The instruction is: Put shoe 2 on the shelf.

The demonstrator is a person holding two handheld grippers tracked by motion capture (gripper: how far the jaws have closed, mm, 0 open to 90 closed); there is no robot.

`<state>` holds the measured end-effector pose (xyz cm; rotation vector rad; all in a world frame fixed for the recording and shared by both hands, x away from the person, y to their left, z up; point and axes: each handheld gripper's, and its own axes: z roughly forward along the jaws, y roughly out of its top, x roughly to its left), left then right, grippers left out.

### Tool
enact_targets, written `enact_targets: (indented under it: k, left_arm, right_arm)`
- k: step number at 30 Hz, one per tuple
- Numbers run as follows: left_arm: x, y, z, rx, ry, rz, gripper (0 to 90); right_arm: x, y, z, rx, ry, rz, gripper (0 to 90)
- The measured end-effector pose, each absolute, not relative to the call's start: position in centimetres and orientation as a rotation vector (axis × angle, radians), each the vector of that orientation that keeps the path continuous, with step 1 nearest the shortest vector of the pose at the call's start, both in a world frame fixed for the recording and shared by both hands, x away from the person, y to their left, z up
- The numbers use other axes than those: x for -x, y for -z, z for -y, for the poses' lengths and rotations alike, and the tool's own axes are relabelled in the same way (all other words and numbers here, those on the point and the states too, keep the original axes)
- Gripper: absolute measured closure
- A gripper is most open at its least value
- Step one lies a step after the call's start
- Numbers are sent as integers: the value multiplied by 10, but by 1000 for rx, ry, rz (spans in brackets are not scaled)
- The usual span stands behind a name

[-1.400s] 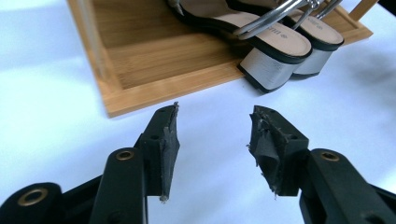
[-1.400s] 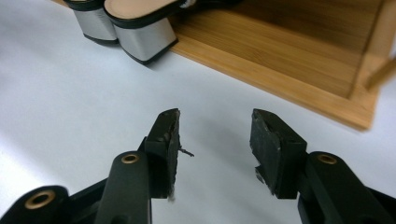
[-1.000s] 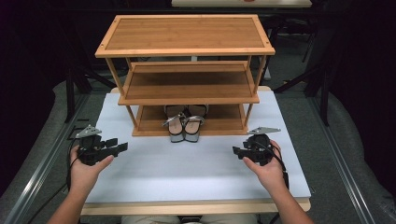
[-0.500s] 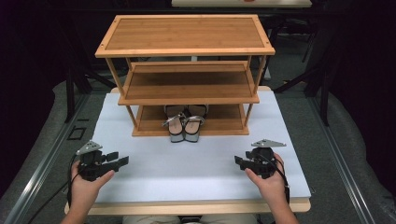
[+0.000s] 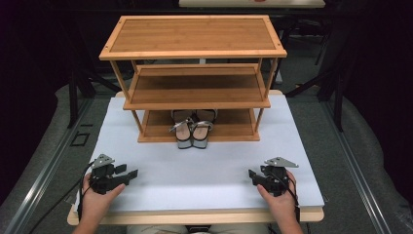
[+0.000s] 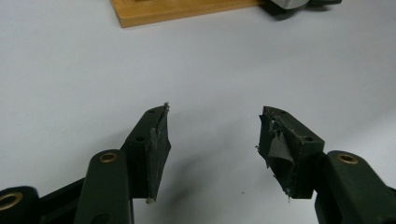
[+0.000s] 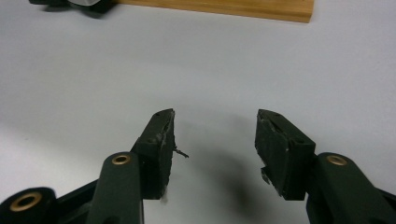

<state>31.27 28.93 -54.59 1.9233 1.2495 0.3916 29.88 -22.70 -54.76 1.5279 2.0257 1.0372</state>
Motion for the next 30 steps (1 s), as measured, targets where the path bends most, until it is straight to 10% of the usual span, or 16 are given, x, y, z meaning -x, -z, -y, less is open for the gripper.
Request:
enact_targets:
  k: [30]
  left_arm:
    - [-317,558,-273,-2022,-369,-1201,410]
  right_arm:
    - [-300,560,223,-1525,-1105,-2011,449]
